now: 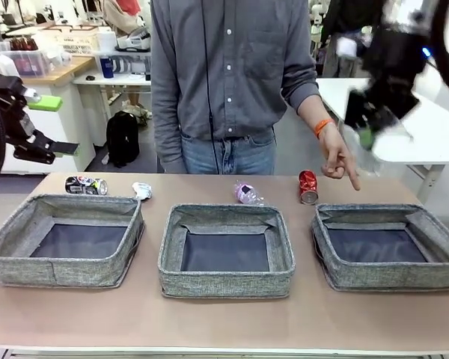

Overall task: Sort the waste into the appropriate baskets.
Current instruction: Place the picked waste into the Fabric basket indicated by the person.

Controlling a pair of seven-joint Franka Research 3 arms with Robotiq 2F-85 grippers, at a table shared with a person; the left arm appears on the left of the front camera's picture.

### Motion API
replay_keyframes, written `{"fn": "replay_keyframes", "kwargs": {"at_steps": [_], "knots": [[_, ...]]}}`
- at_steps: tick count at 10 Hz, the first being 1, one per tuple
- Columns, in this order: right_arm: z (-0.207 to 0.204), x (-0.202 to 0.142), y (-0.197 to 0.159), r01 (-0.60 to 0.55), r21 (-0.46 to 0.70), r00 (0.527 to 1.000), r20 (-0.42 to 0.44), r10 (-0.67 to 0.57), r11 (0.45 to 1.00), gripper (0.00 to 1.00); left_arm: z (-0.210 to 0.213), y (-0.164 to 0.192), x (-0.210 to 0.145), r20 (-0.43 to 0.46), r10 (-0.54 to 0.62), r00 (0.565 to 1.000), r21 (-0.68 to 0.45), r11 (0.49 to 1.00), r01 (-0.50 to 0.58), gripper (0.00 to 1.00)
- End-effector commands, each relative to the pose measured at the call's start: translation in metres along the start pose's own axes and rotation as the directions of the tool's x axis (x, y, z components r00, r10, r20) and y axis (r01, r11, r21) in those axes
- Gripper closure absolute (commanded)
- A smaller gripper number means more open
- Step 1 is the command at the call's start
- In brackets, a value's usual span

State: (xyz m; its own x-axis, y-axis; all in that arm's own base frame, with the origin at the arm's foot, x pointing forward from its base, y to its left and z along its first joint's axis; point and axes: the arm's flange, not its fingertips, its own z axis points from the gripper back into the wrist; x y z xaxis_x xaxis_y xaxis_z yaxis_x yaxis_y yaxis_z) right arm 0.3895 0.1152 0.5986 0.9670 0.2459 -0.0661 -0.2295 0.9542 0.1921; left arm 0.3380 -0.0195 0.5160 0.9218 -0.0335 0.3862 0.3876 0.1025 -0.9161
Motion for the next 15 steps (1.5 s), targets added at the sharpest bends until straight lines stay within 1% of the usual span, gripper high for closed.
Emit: {"fn": "replay_keyframes", "kwargs": {"at_steps": [1, 2, 3, 4, 5, 6, 7, 8, 9, 10, 11, 12, 13, 14, 15], "knots": [[-0.066, -0.052, -0.028, 0.017, 0.034, 0.993, 0.119, -0.021, 0.999, 0.96, -0.002, -0.001, 0.0, 0.008, -0.019, 1.0, -0.021, 1.0, 0.019, 0.0], [-0.08, -0.051, -0.04, 0.106, -0.013, 0.988, 0.111, -0.104, 0.994, 0.96, -0.002, -0.001, 0.0, 0.008, -0.019, 1.0, -0.021, 1.0, 0.019, 0.0], [-0.096, -0.047, -0.048, 0.168, -0.036, 0.982, 0.091, -0.164, 0.985, 0.96, -0.002, -0.001, 0.0, 0.008, -0.019, 1.0, -0.021, 1.0, 0.019, 0.0], [-0.101, -0.039, -0.047, 0.29, -0.016, 0.955, 0.07, -0.289, 0.957, 0.96, -0.002, -0.001, 0.0, 0.008, -0.019, 1.0, -0.021, 1.0, 0.019, 0.0], [-0.089, -0.054, -0.047, 0.107, -0.01, 0.992, 0.068, -0.106, 0.994, 0.96, -0.002, -0.001, 0.0, 0.008, -0.019, 1.0, -0.021, 1.0, 0.019, 0.0], [-0.089, -0.054, -0.047, 0.107, -0.01, 0.992, 0.068, -0.106, 0.994, 0.96, -0.002, -0.001, 0.0, 0.008, -0.019, 1.0, -0.021, 1.0, 0.019, 0.0], [-0.107, -0.054, -0.055, 0.182, -0.011, 0.981, 0.064, -0.181, 0.983, 0.96, -0.002, -0.001, 0.0, 0.008, -0.019, 1.0, -0.021, 1.0, 0.019, 0.0], [-0.09, -0.055, -0.04, 0.03, -0.082, 0.999, 0.035, -0.027, 0.996, 0.96, -0.002, -0.001, 0.0, 0.008, -0.019, 1.0, -0.021, 1.0, 0.019, 0.0], [-0.091, -0.039, -0.062, -0.009, -0.106, 0.999, 0.045, 0.014, 0.994, 0.96, -0.002, -0.001, 0.0, 0.008, -0.019, 1.0, -0.021, 1.0, 0.019, 0.0], [-0.098, -0.024, -0.083, -0.066, -0.101, 0.997, 0.036, 0.07, 0.993, 0.96, -0.002, -0.001, 0.0, 0.008, -0.019, 1.0, -0.021, 1.0, 0.019, 0.0], [-0.107, -0.008, -0.102, -0.092, -0.061, 0.995, 0.044, 0.095, 0.994, 0.96, -0.002, -0.001, 0.0, 0.008, -0.019, 1.0, -0.021, 1.0, 0.019, 0.0], [-0.119, 0.005, -0.121, -0.041, -0.082, 0.999, 0.026, 0.043, 0.996, 0.96, -0.002, -0.001, 0.0, 0.008, -0.019, 1.0, -0.021, 1.0, 0.019, 0.0], [-0.13, 0.015, -0.134, -0.031, -0.038, 0.999, 0.018, 0.032, 0.999, 0.96, -0.002, -0.001, 0.0, 0.008, -0.019, 1.0, -0.021, 1.0, 0.019, 0.0], [-0.136, 0.021, -0.141, -0.039, -0.038, 0.998, 0.045, 0.04, 0.999, 0.96, -0.002, -0.001, 0.0, 0.008, -0.019, 1.0, -0.021, 1.0, 0.019, 0.0], [-0.139, 0.025, -0.145, -0.09, -0.014, 0.994, 0.053, 0.091, 0.996, 0.96, -0.002, -0.001, 0.0, 0.008, -0.019, 1.0, -0.021, 1.0, 0.019, 0.0]]}}
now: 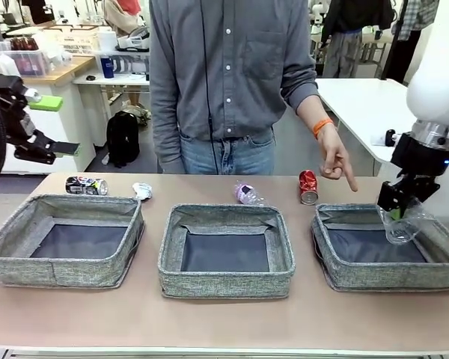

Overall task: Sort the waste into the appropriate baskets.
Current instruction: Place the picked waste into the Fabric basket indicated by the person.

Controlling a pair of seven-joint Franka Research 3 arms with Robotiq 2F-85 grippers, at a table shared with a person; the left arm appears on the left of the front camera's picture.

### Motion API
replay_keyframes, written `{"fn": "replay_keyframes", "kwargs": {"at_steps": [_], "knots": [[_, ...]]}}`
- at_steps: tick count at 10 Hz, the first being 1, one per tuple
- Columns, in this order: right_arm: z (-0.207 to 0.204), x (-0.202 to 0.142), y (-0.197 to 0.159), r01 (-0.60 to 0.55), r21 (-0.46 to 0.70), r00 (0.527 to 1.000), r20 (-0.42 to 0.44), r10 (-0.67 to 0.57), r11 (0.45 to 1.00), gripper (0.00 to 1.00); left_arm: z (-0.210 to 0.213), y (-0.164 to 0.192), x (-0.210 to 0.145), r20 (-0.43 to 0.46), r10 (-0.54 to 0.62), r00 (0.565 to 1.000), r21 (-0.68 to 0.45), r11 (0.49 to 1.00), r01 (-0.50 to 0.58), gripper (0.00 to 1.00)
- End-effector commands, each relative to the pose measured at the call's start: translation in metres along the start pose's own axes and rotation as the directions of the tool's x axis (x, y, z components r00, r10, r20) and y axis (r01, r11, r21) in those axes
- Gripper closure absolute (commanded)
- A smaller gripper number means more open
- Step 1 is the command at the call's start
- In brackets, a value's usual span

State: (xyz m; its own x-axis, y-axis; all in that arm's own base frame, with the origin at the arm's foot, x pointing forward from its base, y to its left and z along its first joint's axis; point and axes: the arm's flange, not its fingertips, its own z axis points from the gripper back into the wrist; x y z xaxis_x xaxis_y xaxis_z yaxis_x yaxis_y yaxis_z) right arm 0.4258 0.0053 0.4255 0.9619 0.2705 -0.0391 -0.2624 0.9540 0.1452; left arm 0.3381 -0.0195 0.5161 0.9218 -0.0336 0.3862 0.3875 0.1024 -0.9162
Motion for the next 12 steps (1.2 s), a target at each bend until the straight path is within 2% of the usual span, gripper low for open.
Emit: {"fn": "replay_keyframes", "kwargs": {"at_steps": [1, 3, 4, 5, 6, 7, 8, 11, 12], "knots": [[0.009, 0.006, 0.002, -0.067, 0.021, 0.997, 0.048, 0.066, 0.998, 0.96, -0.002, -0.001, 0.0, 0.009, -0.019, 1.0, -0.021, 1.0, 0.019, 0.0], [0.007, 0.007, 0.0, -0.049, -0.018, 0.999, 0.016, 0.049, 0.999, 0.96, -0.002, -0.001, 0.0, 0.009, -0.019, 1.0, -0.021, 1.0, 0.019, 0.0], [0.004, 0.007, -0.001, -0.047, 0.001, 0.999, 0.014, 0.047, 0.999, 0.96, -0.002, -0.001, 0.0, 0.009, -0.019, 1.0, -0.021, 1.0, 0.019, 0.0], [0.002, 0.006, -0.001, -0.048, 0.002, 0.999, 0.014, 0.048, 0.999, 0.86, -0.002, -0.001, 0.0, 0.009, -0.019, 1.0, -0.021, 1.0, 0.019, 0.0], [0.001, 0.004, -0.001, -0.039, -0.002, 0.999, 0.028, 0.04, 0.999, 0.37, -0.002, -0.001, 0.0, 0.009, -0.019, 1.0, -0.021, 1.0, 0.019, 0.0], [0.003, 0.002, 0.0, -0.032, 0.003, 0.999, 0.042, 0.032, 0.999, 0.27, -0.002, -0.001, 0.0, 0.009, -0.019, 1.0, -0.021, 1.0, 0.019, 0.0], [0.003, 0.0, -0.001, -0.02, 0.004, 0.999, 0.043, 0.02, 1.0, 0.0, -0.002, -0.001, 0.0, 0.009, -0.019, 1.0, -0.021, 1.0, 0.019, 0.0], [0.003, -0.005, -0.003, 0.004, 0.011, 0.999, 0.044, -0.004, 1.0, 0.02, -0.002, -0.001, 0.0, 0.009, -0.019, 1.0, -0.021, 1.0, 0.019, 0.0], [0.004, -0.006, -0.004, 0.019, 0.018, 0.999, 0.048, -0.02, 1.0, 0.0, -0.002, -0.001, 0.0, 0.009, -0.019, 1.0, -0.021, 1.0, 0.019, 0.0]]}}
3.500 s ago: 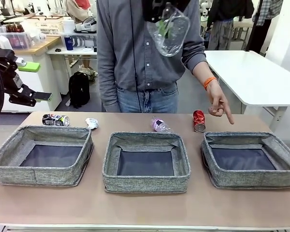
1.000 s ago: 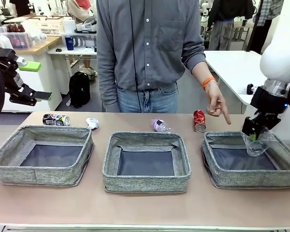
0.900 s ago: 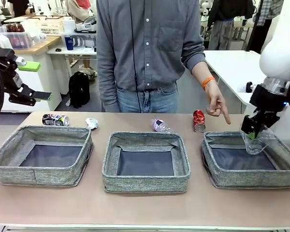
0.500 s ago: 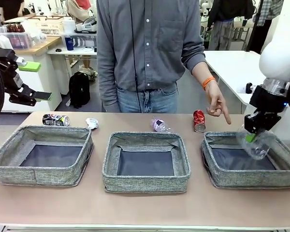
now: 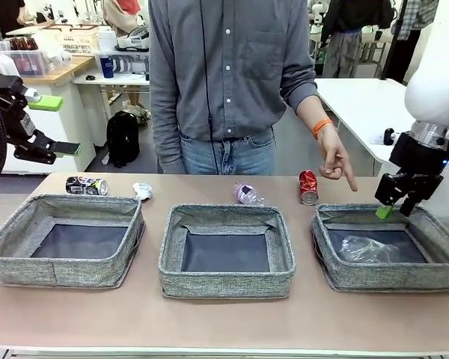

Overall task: Sort the waste into the appropriate baskets.
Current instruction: Place the picked waste into the Fabric basket indicated by the person.

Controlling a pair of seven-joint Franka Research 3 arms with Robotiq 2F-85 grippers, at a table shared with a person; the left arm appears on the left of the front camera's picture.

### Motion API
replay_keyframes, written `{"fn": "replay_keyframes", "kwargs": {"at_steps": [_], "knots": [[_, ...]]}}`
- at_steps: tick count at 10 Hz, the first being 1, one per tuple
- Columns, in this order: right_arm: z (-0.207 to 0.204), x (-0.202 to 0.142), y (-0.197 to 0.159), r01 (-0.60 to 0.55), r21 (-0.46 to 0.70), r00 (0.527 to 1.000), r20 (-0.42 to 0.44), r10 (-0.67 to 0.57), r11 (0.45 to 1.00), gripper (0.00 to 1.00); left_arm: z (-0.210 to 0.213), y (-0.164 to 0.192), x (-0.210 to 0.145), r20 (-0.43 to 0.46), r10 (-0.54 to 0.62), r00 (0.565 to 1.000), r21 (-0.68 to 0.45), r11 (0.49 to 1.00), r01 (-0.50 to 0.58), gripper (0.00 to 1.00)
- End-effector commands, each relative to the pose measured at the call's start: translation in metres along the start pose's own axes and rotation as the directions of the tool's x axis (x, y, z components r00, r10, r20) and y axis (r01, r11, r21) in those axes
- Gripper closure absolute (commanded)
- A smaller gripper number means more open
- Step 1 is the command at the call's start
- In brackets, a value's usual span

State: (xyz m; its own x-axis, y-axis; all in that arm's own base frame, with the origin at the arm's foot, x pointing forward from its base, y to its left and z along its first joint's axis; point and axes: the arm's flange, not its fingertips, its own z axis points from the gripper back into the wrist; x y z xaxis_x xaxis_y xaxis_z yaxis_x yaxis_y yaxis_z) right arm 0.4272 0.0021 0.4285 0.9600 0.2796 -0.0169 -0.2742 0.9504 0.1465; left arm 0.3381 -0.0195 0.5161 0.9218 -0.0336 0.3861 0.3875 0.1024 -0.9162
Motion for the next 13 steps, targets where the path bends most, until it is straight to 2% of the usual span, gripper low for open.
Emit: {"fn": "replay_keyframes", "kwargs": {"at_steps": [1, 4, 5, 6, 7, 8, 9, 10, 11, 12, 13], "knots": [[0.001, -0.006, -0.002, 0.043, 0.031, 0.998, 0.033, -0.044, 0.999, 0.0, -0.002, -0.001, 0.0, 0.009, -0.019, 1.0, -0.021, 1.0, 0.019, 0.0], [0.007, -0.007, -0.002, 0.071, 0.116, 0.996, 0.051, -0.077, 0.991, 0.0, -0.002, -0.001, 0.0, 0.009, -0.019, 1.0, -0.021, 1.0, 0.019, 0.0], [0.019, -0.01, 0.001, 0.075, 0.296, 0.992, 0.073, -0.1, 0.952, 0.0, -0.002, -0.001, 0.0, 0.009, -0.019, 1.0, -0.021, 1.0, 0.019, 0.0], [0.035, -0.014, 0.004, 0.062, 0.516, 0.988, 0.088, -0.125, 0.854, 0.0, -0.002, -0.001, 0.0, 0.009, -0.019, 1.0, -0.021, 1.0, 0.019, 0.0], [0.049, -0.017, 0.006, 0.134, 0.672, 0.973, 0.051, -0.227, 0.728, 0.0, -0.002, -0.001, 0.0, 0.009, -0.019, 1.0, -0.021, 1.0, 0.019, 0.0], [0.063, -0.02, 0.012, 0.108, 0.787, 0.956, 0.086, -0.281, 0.608, 0.0, -0.002, -0.001, 0.0, 0.009, -0.019, 1.0, -0.021, 1.0, 0.019, 0.0], [0.078, -0.024, 0.021, 0.054, 0.903, 0.944, 0.093, -0.316, 0.425, 0.0, -0.002, -0.001, 0.0, 0.009, -0.019, 1.0, -0.021, 1.0, 0.019, 0.0], [0.088, -0.026, 0.033, 0.059, 0.949, 0.928, 0.062, -0.367, 0.308, 0.0, -0.002, -0.001, 0.0, 0.009, -0.019, 1.0, -0.021, 1.0, 0.019, 0.0], [0.095, -0.026, 0.045, 0.102, 0.966, 0.922, -0.002, -0.387, 0.238, 0.0, -0.002, -0.001, 0.0, 0.009, -0.019, 1.0, -0.021, 1.0, 0.019, 0.0], [0.095, -0.025, 0.062, 0.113, 0.959, 0.925, -0.006, -0.381, 0.26, 0.0, -0.002, -0.001, 0.0, 0.009, -0.019, 1.0, -0.021, 1.0, 0.019, 0.0], [0.091, -0.02, 0.081, 0.171, 0.944, 0.935, -0.065, -0.348, 0.281, 0.0, -0.002, -0.001, 0.0, 0.009, -0.019, 1.0, -0.021, 1.0, 0.019, 0.0]]}}
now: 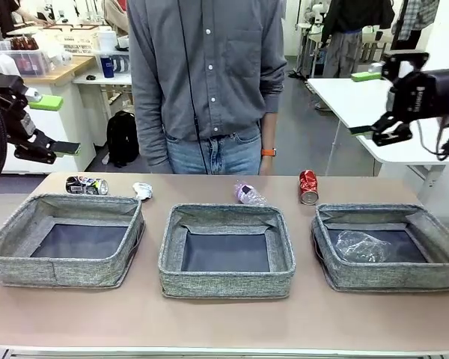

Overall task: Sort the waste into the appropriate baskets.
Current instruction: Place the picked waste into the Fabric basket indicated by the person.

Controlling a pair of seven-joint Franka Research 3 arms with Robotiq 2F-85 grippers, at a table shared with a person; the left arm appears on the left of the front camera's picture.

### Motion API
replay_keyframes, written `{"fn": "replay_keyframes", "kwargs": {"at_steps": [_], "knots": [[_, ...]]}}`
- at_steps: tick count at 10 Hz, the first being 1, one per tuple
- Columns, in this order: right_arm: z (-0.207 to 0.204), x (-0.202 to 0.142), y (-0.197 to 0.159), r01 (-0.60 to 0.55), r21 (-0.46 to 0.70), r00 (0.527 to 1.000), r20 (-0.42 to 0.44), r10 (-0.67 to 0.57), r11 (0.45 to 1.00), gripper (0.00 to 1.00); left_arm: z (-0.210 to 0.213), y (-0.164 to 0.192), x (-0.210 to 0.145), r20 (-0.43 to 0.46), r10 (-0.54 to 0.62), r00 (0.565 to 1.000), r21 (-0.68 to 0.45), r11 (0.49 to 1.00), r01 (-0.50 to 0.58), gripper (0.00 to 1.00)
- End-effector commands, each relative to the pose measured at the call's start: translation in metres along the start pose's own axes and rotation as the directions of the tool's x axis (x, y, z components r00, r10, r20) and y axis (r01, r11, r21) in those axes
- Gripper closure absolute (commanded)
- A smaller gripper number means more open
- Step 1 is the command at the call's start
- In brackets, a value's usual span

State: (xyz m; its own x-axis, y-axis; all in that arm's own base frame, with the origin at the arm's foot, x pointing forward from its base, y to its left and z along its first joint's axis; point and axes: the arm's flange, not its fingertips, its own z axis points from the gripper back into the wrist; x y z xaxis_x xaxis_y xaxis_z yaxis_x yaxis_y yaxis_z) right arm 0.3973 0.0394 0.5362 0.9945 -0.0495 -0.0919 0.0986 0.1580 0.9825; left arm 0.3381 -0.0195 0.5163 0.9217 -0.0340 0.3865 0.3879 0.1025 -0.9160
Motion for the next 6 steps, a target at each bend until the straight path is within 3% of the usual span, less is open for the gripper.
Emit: {"fn": "replay_keyframes", "kwargs": {"at_steps": [1, 2, 6], "knots": [[-0.046, -0.006, -0.004, 0.081, -0.158, 0.997, 0.002, -0.082, 0.984, 0.0, -0.002, -0.001, 0.0, 0.009, -0.018, 1.0, -0.021, 1.0, 0.018, 0.0], [0.0, 0.0, 0.0, 0.0, 0.0, 1.0, 0.0, 0.0, 1.0, 0.0, -0.002, -0.001, 0.0, 0.009, -0.018, 1.0, -0.021, 1.0, 0.018, 0.0], [0.0, 0.0, 0.0, 0.0, 0.0, 1.0, 0.0, 0.0, 1.0, 0.0, -0.002, -0.001, 0.0, 0.009, -0.018, 1.0, -0.021, 1.0, 0.018, 0.0]]}}
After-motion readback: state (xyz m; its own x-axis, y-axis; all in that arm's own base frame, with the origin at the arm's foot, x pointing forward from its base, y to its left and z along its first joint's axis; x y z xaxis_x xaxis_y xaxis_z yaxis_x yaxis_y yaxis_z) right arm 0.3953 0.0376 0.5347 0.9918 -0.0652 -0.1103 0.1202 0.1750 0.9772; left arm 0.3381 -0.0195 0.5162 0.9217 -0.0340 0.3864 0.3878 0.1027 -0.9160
